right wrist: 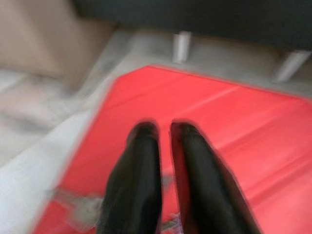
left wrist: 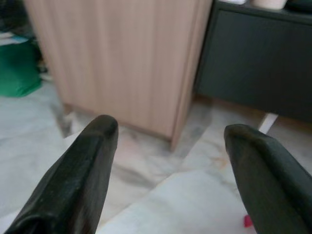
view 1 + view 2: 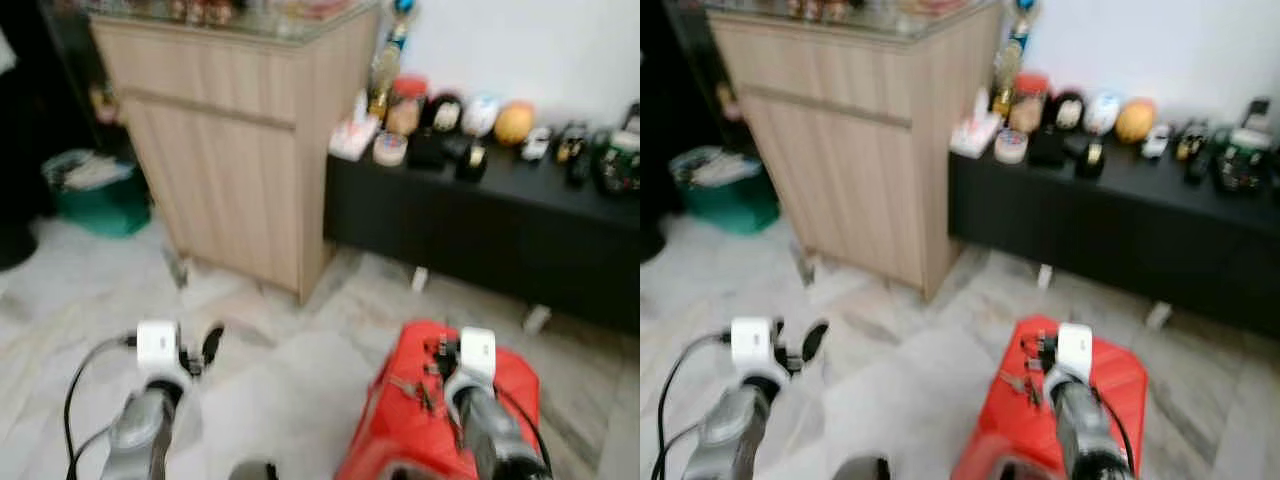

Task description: Hang keys on a hook

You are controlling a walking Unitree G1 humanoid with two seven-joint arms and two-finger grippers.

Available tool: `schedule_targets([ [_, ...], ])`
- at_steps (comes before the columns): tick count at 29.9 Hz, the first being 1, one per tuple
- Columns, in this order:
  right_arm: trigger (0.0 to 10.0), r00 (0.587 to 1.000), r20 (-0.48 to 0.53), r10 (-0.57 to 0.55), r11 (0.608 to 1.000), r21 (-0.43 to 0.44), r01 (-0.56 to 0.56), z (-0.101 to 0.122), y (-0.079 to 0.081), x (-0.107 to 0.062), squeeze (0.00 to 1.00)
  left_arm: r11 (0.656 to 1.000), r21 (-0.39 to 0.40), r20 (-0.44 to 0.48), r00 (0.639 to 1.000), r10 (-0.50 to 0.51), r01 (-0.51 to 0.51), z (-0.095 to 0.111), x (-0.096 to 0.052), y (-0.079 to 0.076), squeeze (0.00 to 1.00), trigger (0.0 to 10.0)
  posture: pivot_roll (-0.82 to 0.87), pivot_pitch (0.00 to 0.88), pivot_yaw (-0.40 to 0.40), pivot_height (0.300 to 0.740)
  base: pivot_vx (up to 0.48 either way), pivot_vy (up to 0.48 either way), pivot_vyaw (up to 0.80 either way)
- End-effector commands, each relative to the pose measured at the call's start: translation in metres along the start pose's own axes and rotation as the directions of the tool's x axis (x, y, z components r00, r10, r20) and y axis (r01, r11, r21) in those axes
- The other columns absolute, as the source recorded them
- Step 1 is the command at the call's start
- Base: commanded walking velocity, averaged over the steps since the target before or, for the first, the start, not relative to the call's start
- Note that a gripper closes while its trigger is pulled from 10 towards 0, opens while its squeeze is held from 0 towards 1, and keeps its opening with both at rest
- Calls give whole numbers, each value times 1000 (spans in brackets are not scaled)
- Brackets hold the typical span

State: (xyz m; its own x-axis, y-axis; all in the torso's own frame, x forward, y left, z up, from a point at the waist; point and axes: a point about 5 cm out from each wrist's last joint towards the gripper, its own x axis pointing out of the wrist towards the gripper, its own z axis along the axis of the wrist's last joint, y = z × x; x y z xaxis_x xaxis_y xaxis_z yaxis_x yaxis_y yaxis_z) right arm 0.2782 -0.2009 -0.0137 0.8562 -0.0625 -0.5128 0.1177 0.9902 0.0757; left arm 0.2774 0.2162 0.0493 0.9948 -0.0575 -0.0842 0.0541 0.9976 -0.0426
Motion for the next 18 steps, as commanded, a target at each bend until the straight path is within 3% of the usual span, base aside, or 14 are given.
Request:
schedule_targets([
  [1,10000,1000,2,-5,1000,5,5,-2,-1,-1,0,1000,-9,-26,1000,0,0,-6,-6,1,0,10000,108,0,-39,620,0,0,0],
  [15,10000,994,-91,66,993,-95,-75,-7,10,1,0,1000,-10,-38,999,-6,6,-10,-12,-2,0,10000,112,0,-36,620,0,0,0],
  [18,10000,994,-78,83,991,-99,-90,-4,12,2,0,1000,-12,-39,999,-14,13,-9,-11,-5,0,10000,113,0,-36,595,0,0,0],
])
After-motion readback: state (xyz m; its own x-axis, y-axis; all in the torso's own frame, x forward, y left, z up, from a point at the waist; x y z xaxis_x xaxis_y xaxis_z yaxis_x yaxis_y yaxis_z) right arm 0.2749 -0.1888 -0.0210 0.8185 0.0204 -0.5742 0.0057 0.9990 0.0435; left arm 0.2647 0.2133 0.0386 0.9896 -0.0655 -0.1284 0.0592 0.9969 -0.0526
